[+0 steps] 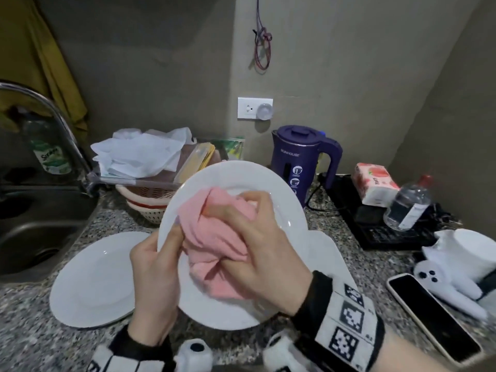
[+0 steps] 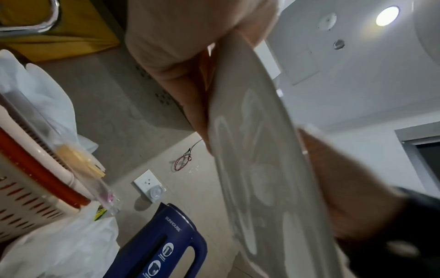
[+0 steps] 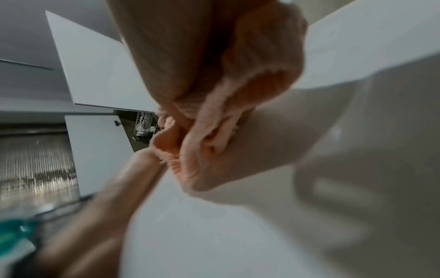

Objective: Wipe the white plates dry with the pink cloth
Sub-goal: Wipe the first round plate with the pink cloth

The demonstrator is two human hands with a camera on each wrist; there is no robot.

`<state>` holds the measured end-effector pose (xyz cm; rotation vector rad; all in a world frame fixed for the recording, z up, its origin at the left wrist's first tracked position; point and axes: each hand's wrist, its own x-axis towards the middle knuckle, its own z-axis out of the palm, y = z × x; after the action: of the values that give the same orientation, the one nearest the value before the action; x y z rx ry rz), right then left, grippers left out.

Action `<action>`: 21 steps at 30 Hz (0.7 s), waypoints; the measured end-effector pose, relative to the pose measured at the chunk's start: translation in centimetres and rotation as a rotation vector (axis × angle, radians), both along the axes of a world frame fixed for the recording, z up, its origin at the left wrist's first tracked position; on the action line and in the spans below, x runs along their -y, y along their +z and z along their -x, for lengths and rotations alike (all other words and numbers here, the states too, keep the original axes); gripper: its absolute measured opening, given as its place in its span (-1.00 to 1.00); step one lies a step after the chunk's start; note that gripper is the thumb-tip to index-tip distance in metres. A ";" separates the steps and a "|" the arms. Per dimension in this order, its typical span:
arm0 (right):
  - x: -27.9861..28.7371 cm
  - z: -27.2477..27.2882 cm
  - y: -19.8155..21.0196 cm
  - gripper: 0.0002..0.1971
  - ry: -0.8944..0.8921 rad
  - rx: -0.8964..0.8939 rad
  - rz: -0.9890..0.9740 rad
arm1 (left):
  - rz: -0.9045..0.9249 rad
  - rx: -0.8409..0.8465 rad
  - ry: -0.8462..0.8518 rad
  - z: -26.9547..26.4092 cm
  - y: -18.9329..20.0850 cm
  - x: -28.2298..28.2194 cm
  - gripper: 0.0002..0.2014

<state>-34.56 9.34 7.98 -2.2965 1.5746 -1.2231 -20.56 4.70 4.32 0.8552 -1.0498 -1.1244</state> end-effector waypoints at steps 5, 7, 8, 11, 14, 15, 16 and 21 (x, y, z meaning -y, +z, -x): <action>1.5 4.2 2.3 -0.45 -0.420 -0.058 -0.001 | -0.003 -0.050 -0.075 0.4 0.9 -0.7 -0.81; 0.4 1.8 1.2 -0.44 -0.215 -0.076 -0.065 | 0.019 -0.018 -0.074 0.8 0.9 -0.6 -0.78; -0.4 0.5 0.8 -0.45 -0.106 -0.090 -0.093 | 0.021 -0.002 -0.049 0.8 0.7 -0.5 -0.75; -2.0 -0.2 0.5 -0.47 0.041 -0.187 -0.141 | -0.033 -0.027 -0.037 0.2 0.3 -0.5 -0.74; -4.1 0.7 -0.3 -0.40 0.204 -0.361 -0.221 | -0.058 -0.081 -0.074 -0.3 0.3 -1.1 -0.70; -4.5 0.8 -0.5 -0.37 0.207 -0.389 -0.247 | -0.051 -0.083 -0.082 -0.3 0.4 -1.2 -0.66; -4.5 0.8 -0.5 -0.35 0.164 -0.386 -0.230 | -0.025 -0.059 -0.077 -0.3 0.5 -1.4 -0.60; -0.7 4.2 2.7 -0.32 -0.311 -0.271 -0.046 | 0.035 -0.063 -0.011 -0.4 0.9 -2.0 -0.71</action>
<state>-38.75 10.05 10.68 -2.3325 2.0928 -0.9425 -20.16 6.70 5.18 0.7827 -1.0202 -1.1323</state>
